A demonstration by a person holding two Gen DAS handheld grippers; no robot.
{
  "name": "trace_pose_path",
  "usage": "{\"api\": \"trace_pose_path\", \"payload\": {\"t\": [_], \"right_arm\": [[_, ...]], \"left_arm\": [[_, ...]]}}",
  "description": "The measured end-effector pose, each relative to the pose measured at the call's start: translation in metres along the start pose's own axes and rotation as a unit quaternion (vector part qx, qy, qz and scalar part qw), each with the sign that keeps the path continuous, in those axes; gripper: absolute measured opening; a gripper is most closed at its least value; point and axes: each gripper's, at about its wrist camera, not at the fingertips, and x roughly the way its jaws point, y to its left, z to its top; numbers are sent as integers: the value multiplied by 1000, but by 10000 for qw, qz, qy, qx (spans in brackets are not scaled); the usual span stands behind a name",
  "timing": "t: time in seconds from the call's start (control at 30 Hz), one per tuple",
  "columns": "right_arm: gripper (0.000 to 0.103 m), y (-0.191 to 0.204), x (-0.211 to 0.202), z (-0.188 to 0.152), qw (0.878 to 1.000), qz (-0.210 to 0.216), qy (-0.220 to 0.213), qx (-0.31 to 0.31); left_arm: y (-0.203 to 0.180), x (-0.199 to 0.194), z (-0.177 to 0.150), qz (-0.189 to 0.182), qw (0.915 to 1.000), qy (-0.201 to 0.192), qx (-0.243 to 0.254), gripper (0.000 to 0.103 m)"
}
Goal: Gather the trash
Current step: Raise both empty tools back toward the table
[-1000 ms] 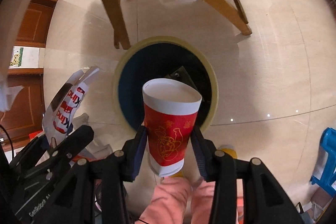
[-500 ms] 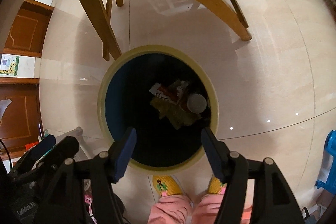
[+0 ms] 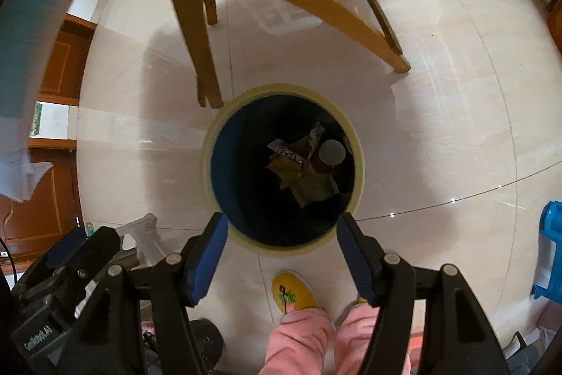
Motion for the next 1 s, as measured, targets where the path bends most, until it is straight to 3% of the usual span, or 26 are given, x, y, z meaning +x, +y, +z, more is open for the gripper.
{"api": "trace_pose_path", "payload": {"t": [0.3,0.5,0.7,1.0], "right_arm": [[64,35,-116,-24,9971,58,-630,-413],[64,60,-205,-37,9919,168,-1122,-566],[64,86,-287,-45,9836,196,-1600,-809],[64,122,-386,-46,9648,-31,-2419,-1036]], "left_arm": [[6,-118,2,-296,9990,-324,11,95],[11,-202,7,-222,9977,-626,158,95],[18,-275,14,-437,9949,-865,271,94],[16,-379,31,-596,9807,-1675,807,93]]}}
